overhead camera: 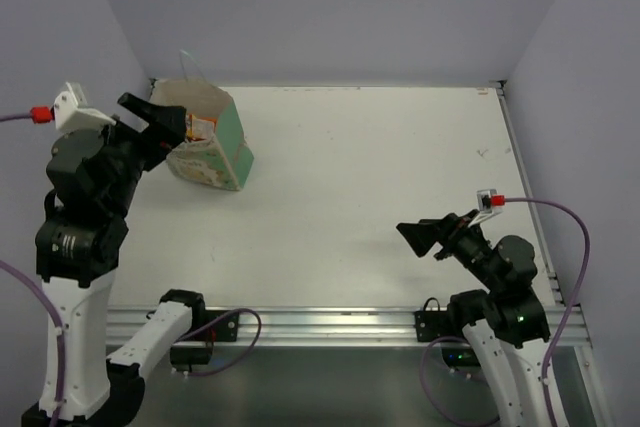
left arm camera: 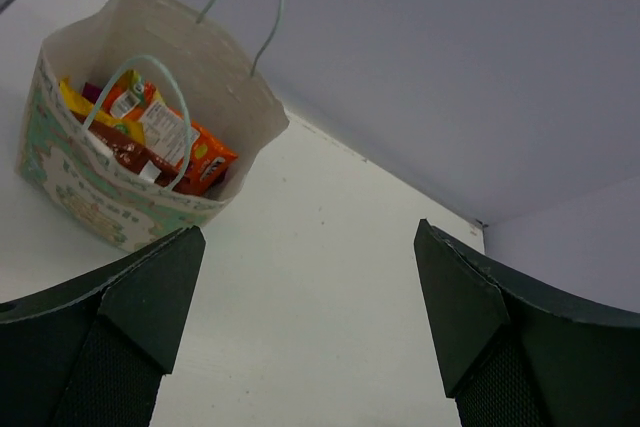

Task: Take the snacks out of the paper bag

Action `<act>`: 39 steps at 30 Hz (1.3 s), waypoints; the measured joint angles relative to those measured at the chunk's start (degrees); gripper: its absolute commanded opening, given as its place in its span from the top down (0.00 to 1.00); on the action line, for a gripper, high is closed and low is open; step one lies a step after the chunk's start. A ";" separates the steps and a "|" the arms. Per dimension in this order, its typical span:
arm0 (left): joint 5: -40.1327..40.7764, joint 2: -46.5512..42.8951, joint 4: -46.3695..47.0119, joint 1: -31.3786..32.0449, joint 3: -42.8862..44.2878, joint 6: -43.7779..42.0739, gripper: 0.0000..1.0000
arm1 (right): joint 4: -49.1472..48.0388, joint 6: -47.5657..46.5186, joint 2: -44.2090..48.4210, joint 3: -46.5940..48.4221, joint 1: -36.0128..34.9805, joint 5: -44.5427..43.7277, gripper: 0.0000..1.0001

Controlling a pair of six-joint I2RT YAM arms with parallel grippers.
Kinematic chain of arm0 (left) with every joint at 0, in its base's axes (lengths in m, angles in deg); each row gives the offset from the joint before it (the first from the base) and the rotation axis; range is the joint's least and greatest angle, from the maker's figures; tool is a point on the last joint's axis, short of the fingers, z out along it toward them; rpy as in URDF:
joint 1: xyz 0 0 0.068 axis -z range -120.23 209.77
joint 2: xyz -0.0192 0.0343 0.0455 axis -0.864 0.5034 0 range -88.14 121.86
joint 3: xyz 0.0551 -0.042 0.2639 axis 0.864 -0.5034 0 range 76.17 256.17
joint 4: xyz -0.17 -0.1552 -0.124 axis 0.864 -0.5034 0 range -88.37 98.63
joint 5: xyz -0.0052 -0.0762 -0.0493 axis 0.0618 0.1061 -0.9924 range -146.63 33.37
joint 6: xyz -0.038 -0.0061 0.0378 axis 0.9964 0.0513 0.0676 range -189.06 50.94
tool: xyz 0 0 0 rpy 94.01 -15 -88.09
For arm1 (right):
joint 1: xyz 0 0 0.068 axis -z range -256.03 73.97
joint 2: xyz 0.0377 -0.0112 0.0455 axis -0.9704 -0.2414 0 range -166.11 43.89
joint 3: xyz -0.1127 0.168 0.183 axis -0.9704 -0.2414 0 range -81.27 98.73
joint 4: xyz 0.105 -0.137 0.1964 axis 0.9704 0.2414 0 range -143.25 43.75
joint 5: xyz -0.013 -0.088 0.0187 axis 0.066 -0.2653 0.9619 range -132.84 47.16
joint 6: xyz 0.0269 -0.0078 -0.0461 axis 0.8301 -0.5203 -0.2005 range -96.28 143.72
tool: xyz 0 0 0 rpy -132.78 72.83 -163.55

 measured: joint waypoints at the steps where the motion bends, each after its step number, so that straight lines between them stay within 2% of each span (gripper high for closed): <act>1: 0.11 3.23 -0.50 -0.02 2.93 0.02 0.06 | 0.04 -0.59 -1.99 1.25 0.00 0.04 0.03; 6: 0.66 14.78 -1.33 -0.04 9.44 0.17 0.09 | 0.85 -3.19 -11.85 7.10 0.02 0.11 0.02; 11: 3.32 21.77 -6.12 -0.04 12.98 0.00 0.11 | 1.36 -5.07 -12.28 8.09 0.02 0.11 0.02; 21: 11.41 19.65 -10.29 -0.04 14.53 -0.94 0.12 | 2.67 -6.16 -11.65 8.04 0.02 0.26 0.02; 27: 14.97 18.47 -10.45 -0.04 12.50 -1.55 0.12 | 2.67 -6.25 -11.17 8.04 0.02 0.70 0.02; 36: 14.21 24.76 -6.29 -1.97 11.26 -2.69 0.10 | 3.72 -7.61 -11.08 8.13 0.02 1.18 0.02; 39: 11.80 27.21 -4.31 -4.07 10.71 -3.15 0.14 | 3.96 -8.13 -11.08 8.33 0.02 1.18 0.02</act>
